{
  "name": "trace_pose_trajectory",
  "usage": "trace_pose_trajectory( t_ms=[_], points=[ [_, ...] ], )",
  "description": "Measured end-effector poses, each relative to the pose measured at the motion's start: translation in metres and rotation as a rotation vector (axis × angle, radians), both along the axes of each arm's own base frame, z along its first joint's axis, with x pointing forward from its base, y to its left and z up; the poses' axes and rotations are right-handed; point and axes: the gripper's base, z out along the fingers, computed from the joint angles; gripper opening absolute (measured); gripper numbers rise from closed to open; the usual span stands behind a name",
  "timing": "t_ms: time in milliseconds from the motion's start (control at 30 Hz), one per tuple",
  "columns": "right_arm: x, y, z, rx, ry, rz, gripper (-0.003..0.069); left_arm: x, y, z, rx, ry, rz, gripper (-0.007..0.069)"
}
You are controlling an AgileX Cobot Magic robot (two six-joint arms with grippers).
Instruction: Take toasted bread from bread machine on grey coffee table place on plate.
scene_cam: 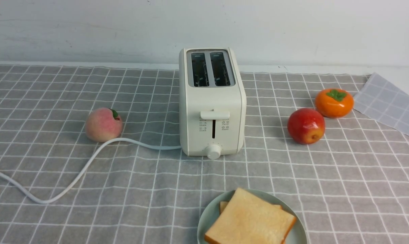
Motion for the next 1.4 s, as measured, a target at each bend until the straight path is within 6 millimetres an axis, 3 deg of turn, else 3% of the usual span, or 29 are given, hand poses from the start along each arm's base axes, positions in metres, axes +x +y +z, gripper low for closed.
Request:
trace_pose_trajectory(
  t_ms=[433, 600, 700, 767, 1400],
  points=[
    [0.002, -0.009, -0.006, 0.001, -0.024, -0.222, 0.0143, 0.000, 0.000, 0.000, -0.001, -0.001, 0.000, 0.0017],
    [0.008, -0.012, -0.037, 0.001, 0.030, -0.259, 0.0148, 0.000, 0.000, 0.000, -0.001, -0.001, 0.000, 0.0017],
    [0.015, -0.012, -0.079, -0.007, 0.155, -0.263, 0.0153, 0.000, 0.000, 0.000, -0.001, -0.001, 0.000, 0.0017],
    [0.015, -0.011, -0.092, -0.022, 0.213, -0.252, 0.0155, 0.000, 0.000, 0.000, -0.001, -0.001, 0.000, 0.0017],
    [0.014, -0.010, -0.093, -0.024, 0.233, -0.241, 0.0177, 0.000, 0.000, 0.000, -0.001, -0.001, 0.000, 0.0036]
  ],
)
